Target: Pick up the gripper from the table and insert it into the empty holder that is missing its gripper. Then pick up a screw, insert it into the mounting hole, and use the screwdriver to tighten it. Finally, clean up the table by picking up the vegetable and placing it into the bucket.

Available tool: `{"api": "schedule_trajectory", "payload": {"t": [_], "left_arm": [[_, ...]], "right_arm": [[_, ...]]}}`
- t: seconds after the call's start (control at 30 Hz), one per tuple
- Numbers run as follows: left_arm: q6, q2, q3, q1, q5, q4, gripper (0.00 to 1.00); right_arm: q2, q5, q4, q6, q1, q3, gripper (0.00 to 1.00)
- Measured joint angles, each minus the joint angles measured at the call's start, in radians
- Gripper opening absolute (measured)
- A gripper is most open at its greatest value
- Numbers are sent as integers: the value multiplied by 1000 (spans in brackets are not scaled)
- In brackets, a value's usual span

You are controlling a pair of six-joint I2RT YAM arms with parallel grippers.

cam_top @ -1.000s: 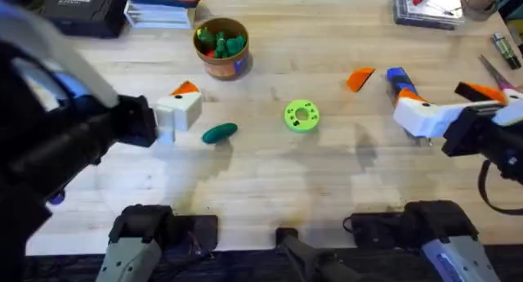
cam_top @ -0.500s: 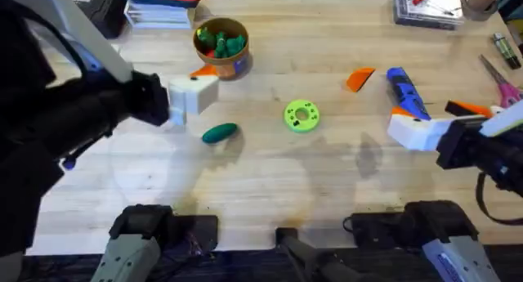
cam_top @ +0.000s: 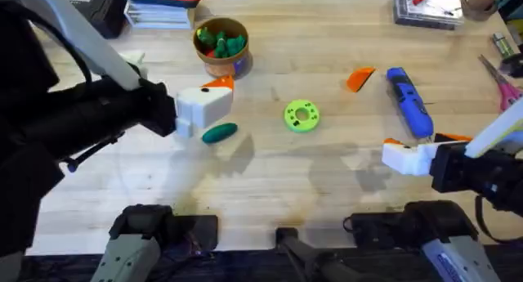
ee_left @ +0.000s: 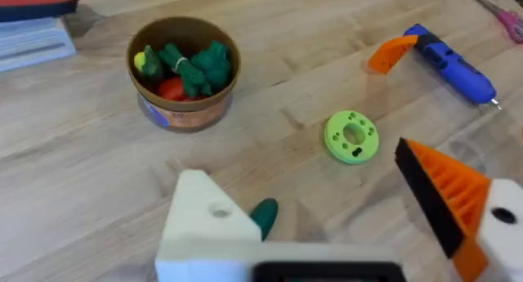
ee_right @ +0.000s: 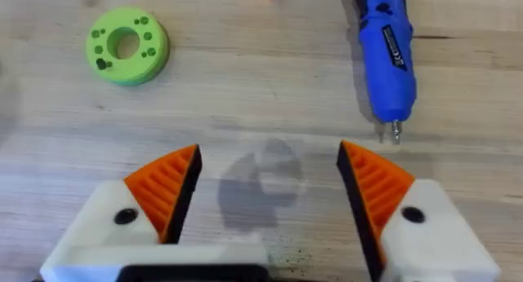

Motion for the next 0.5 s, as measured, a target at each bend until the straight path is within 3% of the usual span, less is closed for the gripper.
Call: {"api": "schedule_trajectory", "payload": {"t": [0.1,0.23,0.5], "left_arm": [[0,0,0,0,2,16,985],[0,-33,-17,0,4,118,986],[4,-361,-276,-1,32,296,985]], "right_arm": [[0,0,0,0,0,0,994],[0,0,0,0,0,0,993],[0,0,0,0,0,0,994]]}}
